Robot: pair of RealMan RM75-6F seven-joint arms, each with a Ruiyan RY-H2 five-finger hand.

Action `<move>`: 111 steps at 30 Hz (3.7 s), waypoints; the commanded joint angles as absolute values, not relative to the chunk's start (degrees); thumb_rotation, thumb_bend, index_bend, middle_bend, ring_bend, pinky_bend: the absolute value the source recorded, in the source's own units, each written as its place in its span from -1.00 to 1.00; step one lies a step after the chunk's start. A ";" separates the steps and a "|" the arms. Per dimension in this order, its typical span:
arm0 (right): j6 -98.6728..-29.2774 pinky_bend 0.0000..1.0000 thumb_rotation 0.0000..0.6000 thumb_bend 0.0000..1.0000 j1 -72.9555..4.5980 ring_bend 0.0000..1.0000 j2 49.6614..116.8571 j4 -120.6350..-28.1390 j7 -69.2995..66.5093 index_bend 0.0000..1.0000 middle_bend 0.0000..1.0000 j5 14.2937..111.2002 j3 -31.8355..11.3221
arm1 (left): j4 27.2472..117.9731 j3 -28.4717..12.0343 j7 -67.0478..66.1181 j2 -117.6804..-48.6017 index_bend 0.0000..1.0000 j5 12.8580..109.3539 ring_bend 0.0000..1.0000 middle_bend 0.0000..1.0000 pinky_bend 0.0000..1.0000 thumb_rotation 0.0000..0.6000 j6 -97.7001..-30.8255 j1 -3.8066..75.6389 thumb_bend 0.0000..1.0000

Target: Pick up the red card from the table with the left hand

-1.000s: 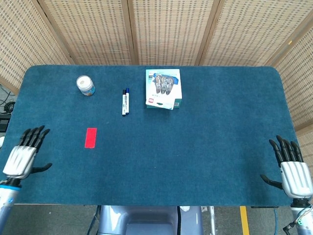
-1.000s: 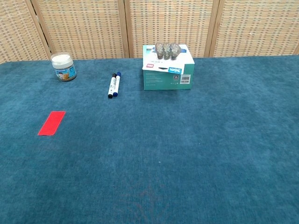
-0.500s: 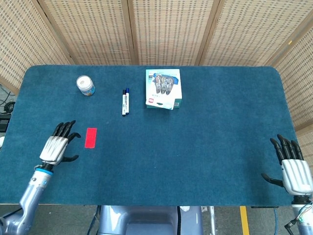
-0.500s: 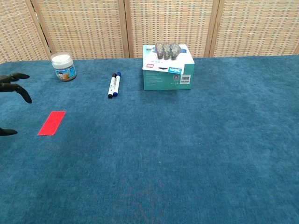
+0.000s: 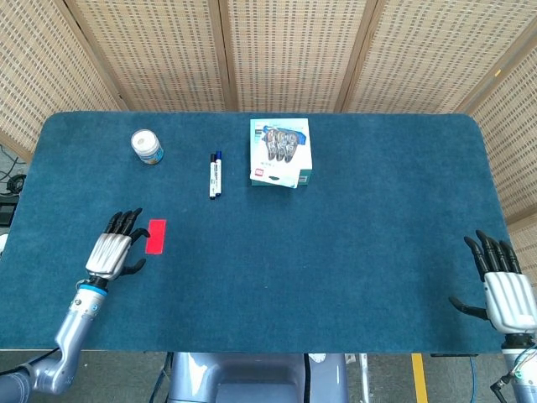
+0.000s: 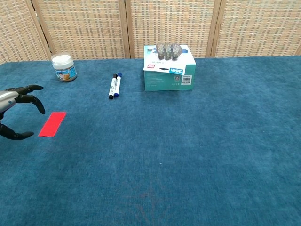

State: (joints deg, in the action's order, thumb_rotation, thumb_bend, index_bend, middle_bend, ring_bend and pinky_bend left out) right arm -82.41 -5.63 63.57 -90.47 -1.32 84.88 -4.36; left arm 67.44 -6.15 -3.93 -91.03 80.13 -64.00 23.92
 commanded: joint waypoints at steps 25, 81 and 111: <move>-81.38 -1.00 1.00 -1.00 -6.19 -1.00 63.52 -90.26 -1.99 -1.00 -1.00 84.55 -4.11 | 61.33 -8.21 -4.16 -96.41 -0.30 73.30 -1.00 -1.00 -1.00 1.00 -59.61 26.13 -0.44; -80.52 -1.00 1.00 -1.00 -6.52 -1.00 63.15 -90.50 -2.60 -1.00 -1.00 83.64 -4.13 | 66.41 -8.02 -8.03 -89.43 -0.30 71.19 -1.00 -1.00 -1.00 1.00 -56.06 29.92 -0.43; -80.14 -1.00 1.00 -1.00 -6.61 -1.00 62.55 -90.55 -4.21 -1.00 -1.00 83.59 -4.08 | 61.71 -5.05 -5.00 -94.69 -0.12 74.34 -1.00 -1.00 -1.00 1.00 -59.17 28.11 -0.28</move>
State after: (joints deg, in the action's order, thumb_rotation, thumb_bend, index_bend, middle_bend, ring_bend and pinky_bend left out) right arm -80.14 -6.61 62.55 -90.55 -4.22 83.59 -4.08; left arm 61.79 -5.07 -4.93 -94.59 74.30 -59.13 28.11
